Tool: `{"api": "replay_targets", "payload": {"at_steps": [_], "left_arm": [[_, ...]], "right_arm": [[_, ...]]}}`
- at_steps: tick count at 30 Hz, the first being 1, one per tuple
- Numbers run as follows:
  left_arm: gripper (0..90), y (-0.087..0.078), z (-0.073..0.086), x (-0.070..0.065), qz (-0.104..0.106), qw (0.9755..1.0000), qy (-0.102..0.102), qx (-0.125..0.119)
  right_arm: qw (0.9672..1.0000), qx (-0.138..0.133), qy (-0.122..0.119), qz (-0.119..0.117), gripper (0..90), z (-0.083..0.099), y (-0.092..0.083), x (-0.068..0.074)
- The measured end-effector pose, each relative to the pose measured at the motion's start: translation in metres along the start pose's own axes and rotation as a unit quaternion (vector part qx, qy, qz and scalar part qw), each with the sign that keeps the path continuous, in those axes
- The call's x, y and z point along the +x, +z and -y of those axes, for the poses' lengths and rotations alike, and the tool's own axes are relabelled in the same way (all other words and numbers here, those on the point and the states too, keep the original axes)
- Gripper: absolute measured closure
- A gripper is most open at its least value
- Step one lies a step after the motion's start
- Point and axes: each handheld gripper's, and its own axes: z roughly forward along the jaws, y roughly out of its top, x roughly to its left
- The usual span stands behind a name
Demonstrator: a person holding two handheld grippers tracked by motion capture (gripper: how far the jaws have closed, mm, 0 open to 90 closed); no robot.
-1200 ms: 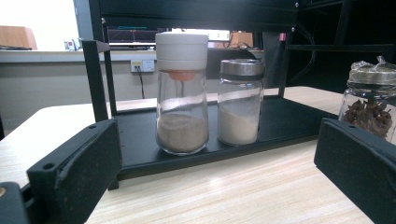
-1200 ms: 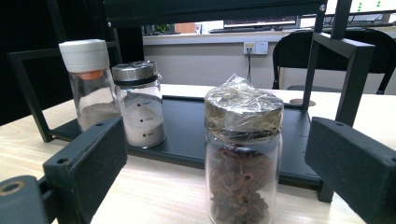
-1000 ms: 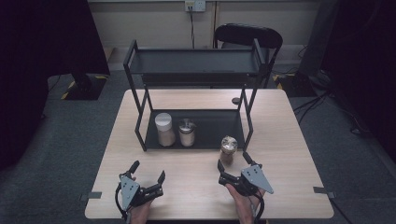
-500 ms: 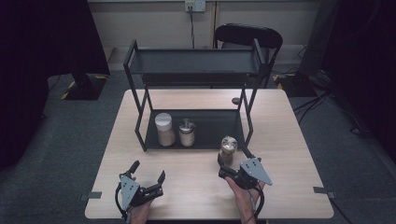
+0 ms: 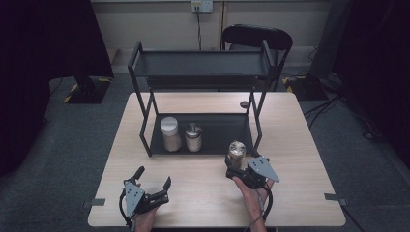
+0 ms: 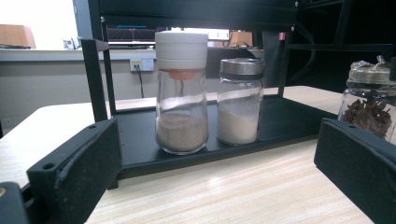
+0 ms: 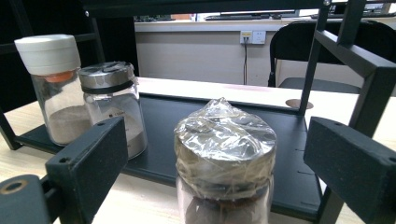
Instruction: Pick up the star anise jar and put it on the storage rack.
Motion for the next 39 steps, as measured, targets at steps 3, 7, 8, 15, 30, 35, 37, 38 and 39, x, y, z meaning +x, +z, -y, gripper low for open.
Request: {"api": "replay_targets", "payload": {"at_steps": [3, 7, 8, 15, 30, 35, 37, 38, 39], "left_arm": [[0.1, 0.0, 0.0, 0.0, 0.001, 1.0, 0.0, 0.0], [0.1, 0.0, 0.0, 0.0, 0.0, 1.0, 0.001, 0.0], [0.1, 0.0, 0.0, 0.0, 0.0, 1.0, 0.001, -0.001], [0.1, 0.0, 0.0, 0.0, 0.0, 1.0, 0.001, -0.001], [0.1, -0.001, 0.001, -0.001, 0.0, 1.0, 0.001, -0.003], [0.1, -0.001, 0.001, -0.001, -0.001, 1.0, 0.001, -0.002], [0.1, -0.001, 0.001, -0.001, -0.001, 1.0, 0.001, -0.002], [0.1, -0.001, 0.001, -0.001, -0.001, 1.0, 0.001, -0.003], [0.1, -0.001, 0.001, -0.001, -0.001, 1.0, 0.001, -0.003]], "right_arm": [[0.9999, 0.009, -0.005, -0.003, 5.8, -0.002, 0.004, -0.001], [0.9998, 0.017, -0.006, -0.003, 5.6, -0.002, 0.009, -0.001], [0.9998, 0.021, -0.002, -0.001, 5.7, -0.001, 0.011, -0.002], [0.9995, 0.031, 0.005, -0.003, 11.2, 0.001, 0.015, -0.006], [0.9986, 0.053, 0.009, 0.007, 5.5, 0.005, 0.02, -0.002], [0.998, 0.063, 0.01, 0.009, 10.3, 0.005, 0.023, -0.003], [0.9978, 0.065, 0.01, 0.009, 13.3, 0.004, 0.024, -0.003], [0.9976, 0.067, 0.01, 0.008, 15.0, 0.004, 0.024, -0.004], [0.9974, 0.071, 0.009, 0.008, 15.6, 0.003, 0.025, -0.004]]}}
